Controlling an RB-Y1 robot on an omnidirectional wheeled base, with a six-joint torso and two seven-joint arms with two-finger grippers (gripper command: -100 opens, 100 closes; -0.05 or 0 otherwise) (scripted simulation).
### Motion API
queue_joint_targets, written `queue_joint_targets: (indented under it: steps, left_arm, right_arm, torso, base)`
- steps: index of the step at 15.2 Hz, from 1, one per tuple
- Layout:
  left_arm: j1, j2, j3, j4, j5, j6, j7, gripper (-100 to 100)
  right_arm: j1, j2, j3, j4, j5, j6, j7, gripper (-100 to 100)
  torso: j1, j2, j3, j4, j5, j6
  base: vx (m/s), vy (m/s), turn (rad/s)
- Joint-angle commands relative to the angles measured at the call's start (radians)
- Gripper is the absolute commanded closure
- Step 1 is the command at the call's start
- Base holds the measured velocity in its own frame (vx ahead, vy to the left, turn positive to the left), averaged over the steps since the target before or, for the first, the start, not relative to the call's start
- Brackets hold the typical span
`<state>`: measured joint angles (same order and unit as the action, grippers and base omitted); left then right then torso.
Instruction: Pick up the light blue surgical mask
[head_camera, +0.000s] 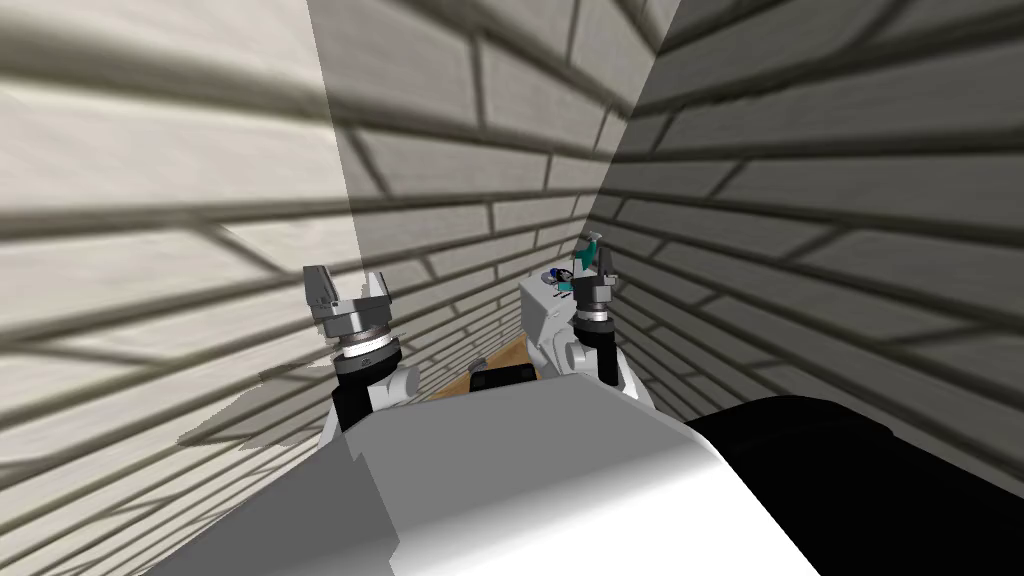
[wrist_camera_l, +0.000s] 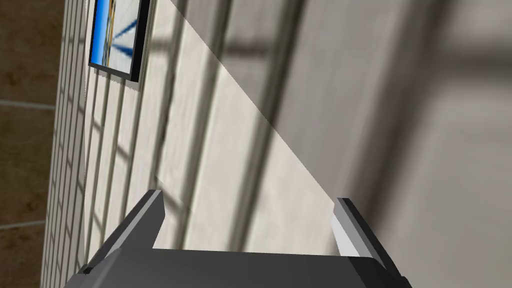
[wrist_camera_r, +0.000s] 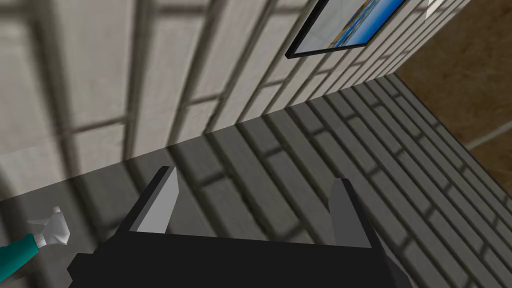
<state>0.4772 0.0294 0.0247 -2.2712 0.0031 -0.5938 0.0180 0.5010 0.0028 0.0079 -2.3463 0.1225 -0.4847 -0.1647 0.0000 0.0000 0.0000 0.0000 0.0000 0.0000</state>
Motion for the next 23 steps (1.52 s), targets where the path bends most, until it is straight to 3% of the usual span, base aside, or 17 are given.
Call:
queue_joint_targets:
  steps: [1, 7, 11, 12, 13, 16, 17, 18, 19, 21, 22, 23]
  left_arm:
    - [0.000, 0.000, 0.000, 0.000, 0.000, 0.000, 0.000, 0]
    - [0.000, 0.000, 0.000, 0.000, 0.000, 0.000, 0.000, 0]
    - [0.000, 0.000, 0.000, 0.000, 0.000, 0.000, 0.000, 0]
    - [0.000, 0.000, 0.000, 0.000, 0.000, 0.000, 0.000, 0]
    - [0.000, 0.000, 0.000, 0.000, 0.000, 0.000, 0.000, 0]
    - [0.000, 0.000, 0.000, 0.000, 0.000, 0.000, 0.000, 0]
    - [0.000, 0.000, 0.000, 0.000, 0.000, 0.000, 0.000, 0]
    - [0.000, 0.000, 0.000, 0.000, 0.000, 0.000, 0.000, 0]
    - [0.000, 0.000, 0.000, 0.000, 0.000, 0.000, 0.000, 0]
    - [0.000, 0.000, 0.000, 0.000, 0.000, 0.000, 0.000, 0]
    - [0.000, 0.000, 0.000, 0.000, 0.000, 0.000, 0.000, 0]
    - [0.000, 0.000, 0.000, 0.000, 0.000, 0.000, 0.000, 0]
  right_arm:
    - [-0.011, -0.033, 0.008, 0.007, 0.014, -0.001, -0.001, -100]
    - [-0.078, -0.139, 0.056, 0.046, 0.096, -0.005, -0.008, -100]
    - [-0.161, -0.227, 0.116, 0.095, 0.194, -0.011, -0.017, -100]
    - [-0.161, -0.227, 0.116, 0.095, 0.199, -0.011, -0.017, -100]
    - [-0.194, -0.258, 0.139, 0.114, 0.230, -0.013, -0.020, -100]
    - [-0.230, -0.288, 0.165, 0.134, 0.283, -0.016, -0.024, -100]
    - [-0.267, -0.319, 0.192, 0.156, 0.310, -0.018, -0.028, -100]
    - [-0.267, -0.319, 0.192, 0.156, 0.329, -0.018, -0.028, -100]
    - [-0.307, -0.350, 0.220, 0.179, 0.355, -0.021, -0.032, -100]
    - [-0.307, -0.350, 0.220, 0.179, 0.377, -0.021, -0.032, -100]
    - [-0.348, -0.381, 0.249, 0.204, 0.412, -0.024, -0.037, -100]
    - [-0.348, -0.381, 0.249, 0.204, 0.428, -0.024, -0.037, -100]
  torso:
    - [0.000, 0.000, 0.000, 0.000, 0.000, 0.000]
    - [-0.003, 0.001, 0.000, 0.000, -0.001, 0.000]
    - [-0.005, 0.001, 0.001, 0.000, -0.001, 0.000]
    - [-0.005, 0.001, 0.001, 0.000, -0.001, 0.000]
    - [-0.004, 0.001, 0.000, 0.000, -0.001, 0.000]
    - [-0.004, 0.001, 0.000, 0.000, -0.001, 0.000]
    - [-0.004, 0.001, 0.000, 0.000, -0.001, 0.000]
    - [-0.004, 0.001, 0.000, 0.000, -0.001, 0.000]
    - [-0.004, 0.001, 0.000, 0.000, -0.001, 0.000]
    - [-0.005, 0.001, 0.001, 0.000, -0.001, 0.000]
    - [-0.004, 0.001, 0.001, 0.000, -0.001, 0.000]
    - [-0.003, 0.001, 0.000, 0.000, -0.001, 0.000]
  base:
    - [0.000, 0.000, 0.000]
    - [-0.011, -0.034, 0.012]
    - [-0.020, -0.059, 0.016]
    - [-0.014, -0.050, 0.012]
    - [-0.020, -0.053, 0.013]
    - [-0.018, -0.051, 0.016]
    - [-0.022, -0.058, 0.014]
    - [-0.020, -0.056, 0.021]
    - [-0.024, -0.065, 0.016]
    - [-0.019, -0.057, 0.015]
    - [-0.016, -0.033, 0.038]
    - [-0.019, -0.016, 0.059]
